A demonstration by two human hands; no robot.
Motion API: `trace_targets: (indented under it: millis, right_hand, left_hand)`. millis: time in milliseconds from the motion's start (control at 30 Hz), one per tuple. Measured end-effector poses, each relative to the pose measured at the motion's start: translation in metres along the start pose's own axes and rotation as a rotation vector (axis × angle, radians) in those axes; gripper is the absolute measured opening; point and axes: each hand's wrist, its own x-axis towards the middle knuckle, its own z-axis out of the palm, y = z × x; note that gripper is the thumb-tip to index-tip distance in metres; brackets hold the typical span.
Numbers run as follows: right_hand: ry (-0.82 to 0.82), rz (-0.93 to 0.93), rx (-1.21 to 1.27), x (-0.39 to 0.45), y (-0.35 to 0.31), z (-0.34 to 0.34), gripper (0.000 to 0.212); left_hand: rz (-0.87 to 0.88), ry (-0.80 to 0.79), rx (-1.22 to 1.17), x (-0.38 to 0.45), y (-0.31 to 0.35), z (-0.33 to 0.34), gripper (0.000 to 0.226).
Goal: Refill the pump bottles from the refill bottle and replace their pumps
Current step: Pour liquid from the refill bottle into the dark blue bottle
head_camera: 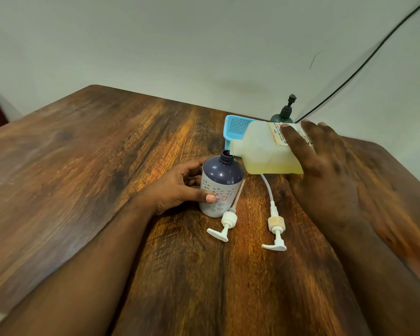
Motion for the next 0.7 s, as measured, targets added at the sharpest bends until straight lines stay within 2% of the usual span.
trace_targets:
  millis: [700]
  right_hand:
    - [-0.041,0.009,-0.009,0.0016,0.0011,-0.0019,0.076]
  left_hand:
    - [0.009,-0.006,-0.013,0.0011,0.0003,0.0005,0.076]
